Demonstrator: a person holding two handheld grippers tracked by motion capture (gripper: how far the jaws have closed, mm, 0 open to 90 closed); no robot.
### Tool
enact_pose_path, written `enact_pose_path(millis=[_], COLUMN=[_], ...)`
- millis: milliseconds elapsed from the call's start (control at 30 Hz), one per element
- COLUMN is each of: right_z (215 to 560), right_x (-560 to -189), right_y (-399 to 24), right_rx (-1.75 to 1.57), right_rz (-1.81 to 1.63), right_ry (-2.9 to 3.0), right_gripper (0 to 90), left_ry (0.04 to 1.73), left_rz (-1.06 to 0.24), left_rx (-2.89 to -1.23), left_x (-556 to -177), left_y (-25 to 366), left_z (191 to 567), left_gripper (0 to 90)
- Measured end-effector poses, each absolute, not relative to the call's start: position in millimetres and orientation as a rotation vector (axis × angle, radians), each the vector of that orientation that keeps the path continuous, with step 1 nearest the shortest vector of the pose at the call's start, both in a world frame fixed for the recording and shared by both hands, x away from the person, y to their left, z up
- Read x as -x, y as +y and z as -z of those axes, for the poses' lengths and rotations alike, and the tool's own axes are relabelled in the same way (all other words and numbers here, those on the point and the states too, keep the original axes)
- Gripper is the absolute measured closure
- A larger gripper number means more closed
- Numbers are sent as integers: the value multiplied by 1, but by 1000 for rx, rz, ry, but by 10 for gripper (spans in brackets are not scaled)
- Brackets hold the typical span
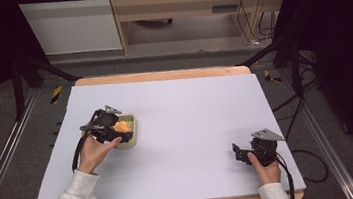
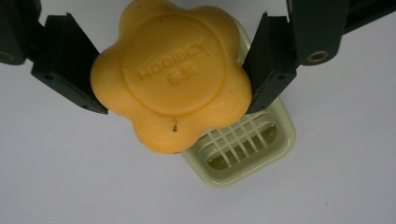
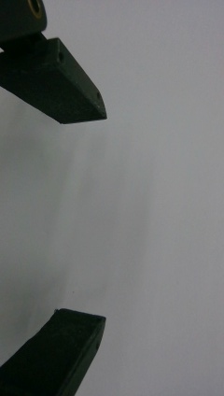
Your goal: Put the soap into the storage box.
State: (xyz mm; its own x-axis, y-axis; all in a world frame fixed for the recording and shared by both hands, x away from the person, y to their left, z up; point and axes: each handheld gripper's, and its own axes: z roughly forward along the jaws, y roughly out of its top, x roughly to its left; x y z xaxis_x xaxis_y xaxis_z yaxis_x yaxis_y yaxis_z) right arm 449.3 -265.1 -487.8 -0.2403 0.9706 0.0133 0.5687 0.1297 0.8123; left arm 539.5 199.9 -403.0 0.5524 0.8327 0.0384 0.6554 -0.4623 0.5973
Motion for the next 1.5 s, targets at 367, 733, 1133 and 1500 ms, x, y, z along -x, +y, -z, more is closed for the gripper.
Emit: enact_pose_path(millis=[367, 733, 1133, 1500], right_z=[488, 488, 488, 488], right_x=[-449, -449, -449, -449], right_y=[-265, -265, -265, -265], right_rx=[-1476, -1479, -1479, -1478], right_rz=[-975, -974, -976, -978], right_ry=[1878, 1879, 1879, 1882], right_gripper=[37, 37, 37, 37], left_ry=[1236, 1253, 1258, 1270], left_rz=[-442, -440, -422, -420], left_rx=[-2281, -2279, -2295, -2312], left_x=[-556, -561, -564, -566], left_y=[199, 202, 200, 199], left_z=[415, 421, 431, 436], left_gripper=[250, 249, 249, 249])
